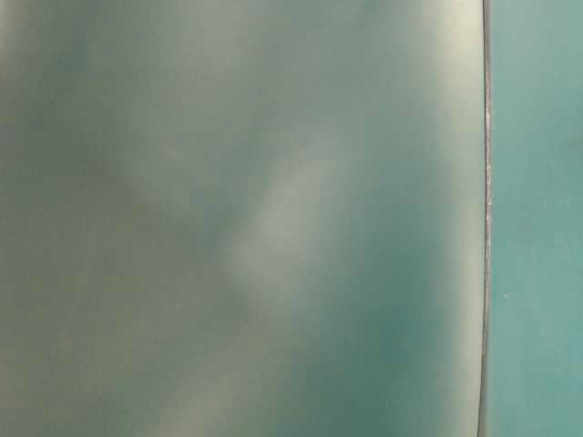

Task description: Move the cup to the left with left arm.

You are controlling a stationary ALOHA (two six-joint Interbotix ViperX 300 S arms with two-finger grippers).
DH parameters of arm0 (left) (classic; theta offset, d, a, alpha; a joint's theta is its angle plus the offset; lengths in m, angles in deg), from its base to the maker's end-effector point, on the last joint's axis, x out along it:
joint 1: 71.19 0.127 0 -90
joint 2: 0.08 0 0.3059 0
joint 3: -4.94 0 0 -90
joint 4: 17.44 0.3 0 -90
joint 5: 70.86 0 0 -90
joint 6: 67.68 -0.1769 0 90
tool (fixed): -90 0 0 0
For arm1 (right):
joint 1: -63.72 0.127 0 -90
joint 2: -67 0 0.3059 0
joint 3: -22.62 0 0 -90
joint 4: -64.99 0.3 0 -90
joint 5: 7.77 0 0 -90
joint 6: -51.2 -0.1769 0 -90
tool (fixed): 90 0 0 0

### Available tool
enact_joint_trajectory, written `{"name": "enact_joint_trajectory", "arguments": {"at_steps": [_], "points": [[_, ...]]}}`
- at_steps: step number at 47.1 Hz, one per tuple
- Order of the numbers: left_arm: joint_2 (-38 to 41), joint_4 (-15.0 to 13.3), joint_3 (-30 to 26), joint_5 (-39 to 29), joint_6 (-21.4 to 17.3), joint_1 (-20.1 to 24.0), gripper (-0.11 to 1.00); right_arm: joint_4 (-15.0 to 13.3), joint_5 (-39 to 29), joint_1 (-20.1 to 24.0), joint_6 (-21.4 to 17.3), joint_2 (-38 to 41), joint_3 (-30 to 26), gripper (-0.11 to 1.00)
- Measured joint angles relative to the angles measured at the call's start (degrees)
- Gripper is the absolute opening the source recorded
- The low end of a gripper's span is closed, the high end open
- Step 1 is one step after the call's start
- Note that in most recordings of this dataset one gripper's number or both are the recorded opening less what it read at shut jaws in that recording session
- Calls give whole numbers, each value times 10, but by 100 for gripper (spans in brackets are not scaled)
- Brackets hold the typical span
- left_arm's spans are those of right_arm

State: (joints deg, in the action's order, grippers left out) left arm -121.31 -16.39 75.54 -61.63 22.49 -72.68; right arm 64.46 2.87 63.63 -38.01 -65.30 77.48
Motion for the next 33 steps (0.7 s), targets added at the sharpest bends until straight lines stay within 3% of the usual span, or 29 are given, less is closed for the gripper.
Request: {"name": "enact_joint_trajectory", "arguments": {"at_steps": [33], "points": [[-1, 0, 0, -2, -3, 0, 64, -1, -4, 0, 0, 1, 0, -1]]}}
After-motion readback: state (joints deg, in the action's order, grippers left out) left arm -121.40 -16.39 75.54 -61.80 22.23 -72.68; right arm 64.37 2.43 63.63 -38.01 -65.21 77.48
